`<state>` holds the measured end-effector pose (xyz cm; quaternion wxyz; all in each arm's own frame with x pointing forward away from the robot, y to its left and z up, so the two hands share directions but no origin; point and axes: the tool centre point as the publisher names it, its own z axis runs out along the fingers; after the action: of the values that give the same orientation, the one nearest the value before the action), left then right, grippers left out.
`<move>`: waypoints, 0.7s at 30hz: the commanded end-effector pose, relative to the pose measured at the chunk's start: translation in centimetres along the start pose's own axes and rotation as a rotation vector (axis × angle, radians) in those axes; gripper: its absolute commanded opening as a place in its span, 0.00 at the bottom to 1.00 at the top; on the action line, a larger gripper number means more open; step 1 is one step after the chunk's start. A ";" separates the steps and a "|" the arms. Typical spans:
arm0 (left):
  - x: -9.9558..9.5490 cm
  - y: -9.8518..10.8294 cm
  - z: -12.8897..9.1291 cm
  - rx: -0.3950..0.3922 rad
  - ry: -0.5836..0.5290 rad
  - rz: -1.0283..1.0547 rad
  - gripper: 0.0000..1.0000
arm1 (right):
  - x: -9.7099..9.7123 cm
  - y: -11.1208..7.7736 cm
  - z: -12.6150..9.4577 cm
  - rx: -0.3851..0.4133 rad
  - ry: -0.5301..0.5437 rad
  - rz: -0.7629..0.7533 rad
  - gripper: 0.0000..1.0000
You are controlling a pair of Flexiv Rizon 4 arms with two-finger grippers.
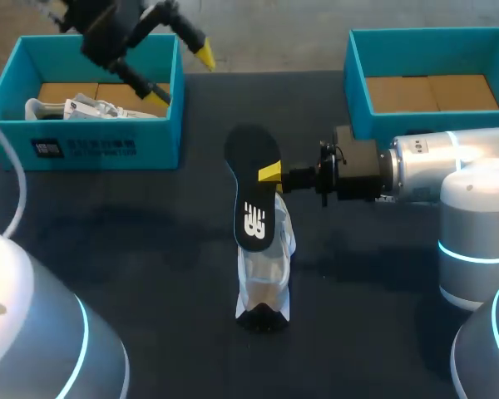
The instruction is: Take the shoe out of the shoebox, open the shoe tongue, remove and reinsert the insole, then place the shoe into the shoebox
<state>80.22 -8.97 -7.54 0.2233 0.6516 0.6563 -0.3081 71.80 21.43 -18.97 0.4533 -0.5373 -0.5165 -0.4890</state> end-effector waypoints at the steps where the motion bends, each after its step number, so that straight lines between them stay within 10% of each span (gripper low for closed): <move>1: 1.3 -0.7 0.4 -0.039 -0.496 0.018 1.00 | 0.1 0.0 0.1 0.001 -0.004 0.001 0.00; 21: 3.6 -0.9 1.7 -0.030 -0.653 0.067 1.00 | 0.1 0.0 0.1 0.001 -0.004 0.001 0.00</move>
<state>79.14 -7.41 -10.72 0.4056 0.5656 0.5581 -0.4518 71.80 21.43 -18.97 0.4533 -0.5373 -0.5165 -0.4889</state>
